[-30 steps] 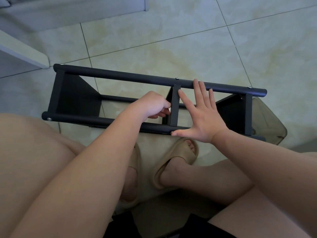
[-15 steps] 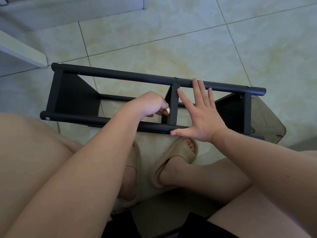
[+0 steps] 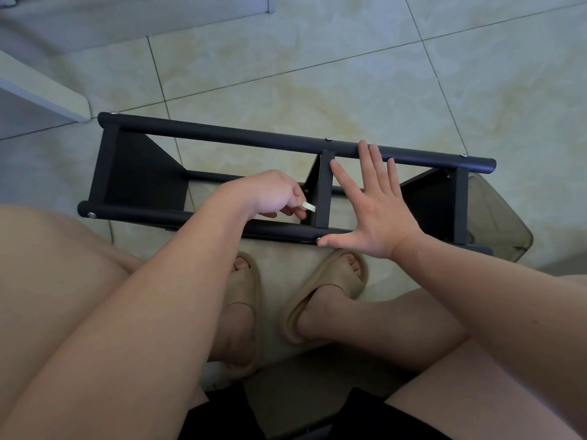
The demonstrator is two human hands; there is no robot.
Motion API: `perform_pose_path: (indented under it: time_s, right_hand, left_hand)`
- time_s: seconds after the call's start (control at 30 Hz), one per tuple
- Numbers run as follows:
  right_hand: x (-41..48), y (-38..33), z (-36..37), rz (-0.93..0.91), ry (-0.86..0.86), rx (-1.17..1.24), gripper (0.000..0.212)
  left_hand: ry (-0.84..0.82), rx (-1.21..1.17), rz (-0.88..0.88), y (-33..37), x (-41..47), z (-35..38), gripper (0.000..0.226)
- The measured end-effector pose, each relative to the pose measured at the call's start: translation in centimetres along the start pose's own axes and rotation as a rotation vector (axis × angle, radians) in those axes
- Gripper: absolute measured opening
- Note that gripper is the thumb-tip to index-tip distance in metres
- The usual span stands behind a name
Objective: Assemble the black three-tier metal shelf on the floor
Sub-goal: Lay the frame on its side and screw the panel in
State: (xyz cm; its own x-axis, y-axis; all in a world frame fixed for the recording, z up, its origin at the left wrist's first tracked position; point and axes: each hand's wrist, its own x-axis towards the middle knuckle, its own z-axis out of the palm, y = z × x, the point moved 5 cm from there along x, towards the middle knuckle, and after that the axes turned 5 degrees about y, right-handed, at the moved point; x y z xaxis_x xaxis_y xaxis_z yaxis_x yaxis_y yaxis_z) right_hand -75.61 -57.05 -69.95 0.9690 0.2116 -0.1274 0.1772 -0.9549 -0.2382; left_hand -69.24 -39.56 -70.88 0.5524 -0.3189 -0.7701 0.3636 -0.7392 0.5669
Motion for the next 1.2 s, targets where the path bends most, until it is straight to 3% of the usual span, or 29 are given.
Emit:
perform_pose_path:
  time_s: [0.8,0.93,1.2]
  right_hand:
    - [0.0,0.0,-0.1,0.01,-0.029,-0.025,0.127]
    - [0.0,0.0,-0.1,0.01,-0.029,-0.025,0.127]
    - [0.0,0.0,0.0,0.001,-0.017,-0.015,0.126]
  left_hand:
    - [-0.027,0.187,0.017,-1.0,-0.1,0.2,0.024]
    - [0.024,0.294,0.025,-0.9,-0.3,-0.1,0.016]
    - [0.193,0.232,0.045,-0.7,-0.2,-1.0,0.024]
